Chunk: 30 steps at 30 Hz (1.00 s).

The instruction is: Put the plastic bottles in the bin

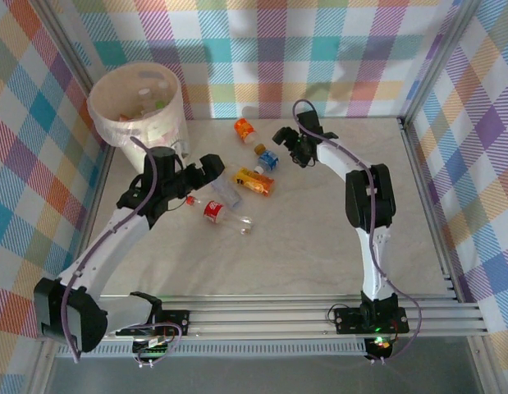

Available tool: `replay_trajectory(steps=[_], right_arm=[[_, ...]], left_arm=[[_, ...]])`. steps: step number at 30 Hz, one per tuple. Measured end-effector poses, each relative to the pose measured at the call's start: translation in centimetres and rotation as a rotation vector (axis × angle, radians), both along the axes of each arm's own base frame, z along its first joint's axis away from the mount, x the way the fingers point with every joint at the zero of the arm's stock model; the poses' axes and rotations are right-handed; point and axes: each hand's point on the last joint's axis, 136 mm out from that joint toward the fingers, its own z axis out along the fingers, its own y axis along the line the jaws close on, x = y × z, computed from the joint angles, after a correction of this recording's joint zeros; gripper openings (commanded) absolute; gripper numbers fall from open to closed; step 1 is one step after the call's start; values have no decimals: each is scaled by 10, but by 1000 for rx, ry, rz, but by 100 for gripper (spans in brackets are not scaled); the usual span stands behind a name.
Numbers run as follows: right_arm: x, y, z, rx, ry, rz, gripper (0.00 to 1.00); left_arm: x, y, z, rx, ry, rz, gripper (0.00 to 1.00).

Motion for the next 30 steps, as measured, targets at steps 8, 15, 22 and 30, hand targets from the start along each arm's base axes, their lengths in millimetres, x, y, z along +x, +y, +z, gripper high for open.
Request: replay_trajectory(steps=[8,15,22,30], right_arm=[[23,3,-18,-2,20,-45,91],[35,12,-20,5,19,-34,88],[31,18,-33,-6,48,-23,79],[31,21,-33,1,40,-10,62]], left_arm=[[0,5,3,36,-29,12,100],[4,5,-8,47,-2,14,100],[8,7,-25,78,41,27,100],[9,10,-27,96,44,38,100]])
